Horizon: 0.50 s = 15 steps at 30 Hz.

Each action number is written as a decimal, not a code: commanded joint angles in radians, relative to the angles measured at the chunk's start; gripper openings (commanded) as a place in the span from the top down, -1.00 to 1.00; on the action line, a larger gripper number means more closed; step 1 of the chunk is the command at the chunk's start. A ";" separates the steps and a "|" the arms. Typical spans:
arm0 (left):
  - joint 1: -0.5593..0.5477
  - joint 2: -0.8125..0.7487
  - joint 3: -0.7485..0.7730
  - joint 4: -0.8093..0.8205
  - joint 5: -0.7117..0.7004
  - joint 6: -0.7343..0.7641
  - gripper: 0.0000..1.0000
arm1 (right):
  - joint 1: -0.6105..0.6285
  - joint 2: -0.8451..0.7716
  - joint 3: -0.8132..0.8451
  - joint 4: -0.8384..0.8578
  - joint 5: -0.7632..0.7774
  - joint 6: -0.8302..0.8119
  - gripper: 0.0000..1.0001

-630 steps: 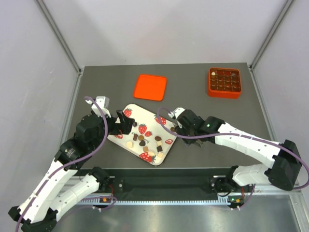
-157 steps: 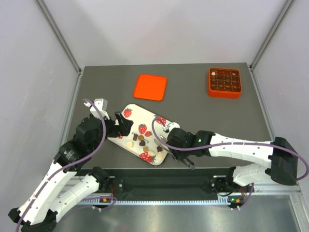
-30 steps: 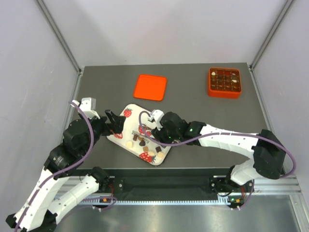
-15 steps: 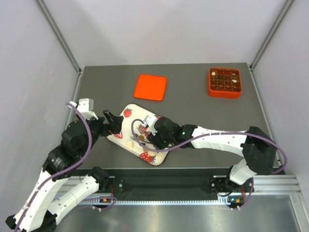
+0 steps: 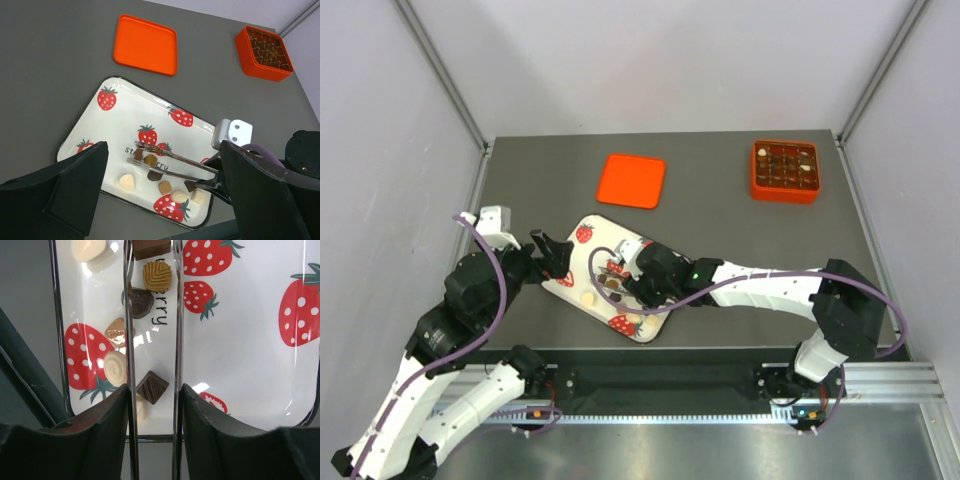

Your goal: Pack the chocolate

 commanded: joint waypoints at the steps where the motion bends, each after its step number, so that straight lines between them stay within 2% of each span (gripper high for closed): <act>1: 0.003 0.000 0.010 0.018 -0.012 -0.004 -0.96 | 0.016 -0.011 0.023 0.066 -0.003 0.004 0.15; 15: 0.002 -0.007 0.010 0.013 -0.021 -0.004 -0.96 | -0.031 -0.069 0.072 0.086 -0.029 0.063 0.26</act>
